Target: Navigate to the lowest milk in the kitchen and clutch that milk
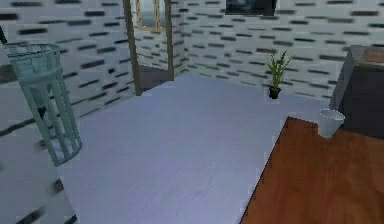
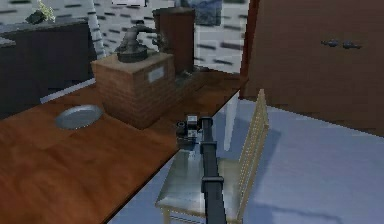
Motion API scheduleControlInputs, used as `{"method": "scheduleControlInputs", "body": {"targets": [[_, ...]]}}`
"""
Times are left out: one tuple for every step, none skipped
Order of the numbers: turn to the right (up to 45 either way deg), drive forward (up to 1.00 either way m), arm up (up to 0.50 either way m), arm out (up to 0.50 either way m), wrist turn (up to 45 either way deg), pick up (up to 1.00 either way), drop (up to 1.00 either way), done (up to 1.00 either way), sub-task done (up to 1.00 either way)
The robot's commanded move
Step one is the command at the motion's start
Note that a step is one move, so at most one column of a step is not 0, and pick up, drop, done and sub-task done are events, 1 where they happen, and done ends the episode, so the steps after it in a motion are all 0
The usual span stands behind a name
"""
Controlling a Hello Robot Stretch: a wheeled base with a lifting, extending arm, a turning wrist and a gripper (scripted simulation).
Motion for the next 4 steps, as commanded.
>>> {"method": "scheduleControlInputs", "body": {"targets": [[0.0, 0.00, -0.30, 0.00, 0.0, 0.00, 0.00, 0.00, 0.00], [0.0, 0.00, 0.00, 0.00, 0.0, 1.00, 0.00, 0.00, 0.00], [0.0, 0.00, 0.10, 0.00, 0.0, 0.00, 0.00, 0.00, 0.00], [0.0, 0.00, 0.00, 0.00, 0.0, 0.00, 0.00, 1.00, 0.00]]}}
